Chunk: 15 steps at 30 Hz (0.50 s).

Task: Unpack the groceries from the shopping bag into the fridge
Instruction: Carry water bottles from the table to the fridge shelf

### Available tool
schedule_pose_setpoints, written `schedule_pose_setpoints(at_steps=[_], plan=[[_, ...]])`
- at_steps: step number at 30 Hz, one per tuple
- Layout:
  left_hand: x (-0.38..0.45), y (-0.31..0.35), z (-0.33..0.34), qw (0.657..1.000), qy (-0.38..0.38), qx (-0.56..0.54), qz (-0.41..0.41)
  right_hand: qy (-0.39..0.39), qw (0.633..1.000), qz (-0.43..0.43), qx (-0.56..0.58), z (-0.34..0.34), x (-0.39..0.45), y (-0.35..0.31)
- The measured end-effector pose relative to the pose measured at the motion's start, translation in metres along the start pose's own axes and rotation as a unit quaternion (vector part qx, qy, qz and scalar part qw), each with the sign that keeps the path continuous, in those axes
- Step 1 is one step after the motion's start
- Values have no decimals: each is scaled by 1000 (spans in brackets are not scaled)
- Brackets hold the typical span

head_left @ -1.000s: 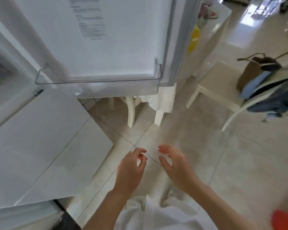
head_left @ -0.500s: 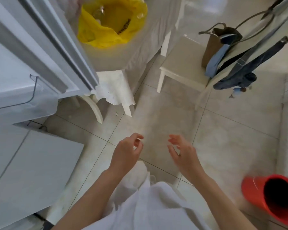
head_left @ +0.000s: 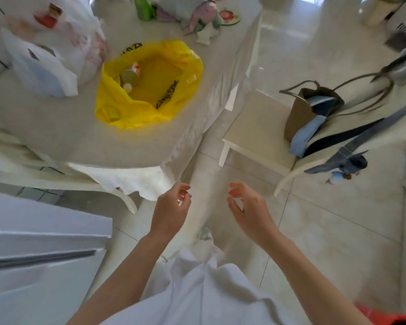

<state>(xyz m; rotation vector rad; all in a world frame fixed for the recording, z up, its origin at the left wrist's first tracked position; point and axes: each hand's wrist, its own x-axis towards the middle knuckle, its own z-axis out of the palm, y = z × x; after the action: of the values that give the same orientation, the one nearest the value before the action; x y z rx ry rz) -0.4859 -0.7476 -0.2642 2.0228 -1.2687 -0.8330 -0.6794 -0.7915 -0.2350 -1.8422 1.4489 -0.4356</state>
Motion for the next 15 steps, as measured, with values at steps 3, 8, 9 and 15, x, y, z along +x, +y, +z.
schedule_pose_setpoints(at_steps=[3,8,9,15], plan=[[46,10,-4,1000,21,-2,3,-6,999,-33,-12,-4,61,-11],[94,22,-7,998,61,-5,-12,-25,997,-70,-25,-7,136,-28],[103,23,-8,997,70,-4,-16,-34,996,-80,-32,-7,149,-31],[162,26,-12,988,127,-28,-85,-107,987,-109,-48,-10,235,-37]])
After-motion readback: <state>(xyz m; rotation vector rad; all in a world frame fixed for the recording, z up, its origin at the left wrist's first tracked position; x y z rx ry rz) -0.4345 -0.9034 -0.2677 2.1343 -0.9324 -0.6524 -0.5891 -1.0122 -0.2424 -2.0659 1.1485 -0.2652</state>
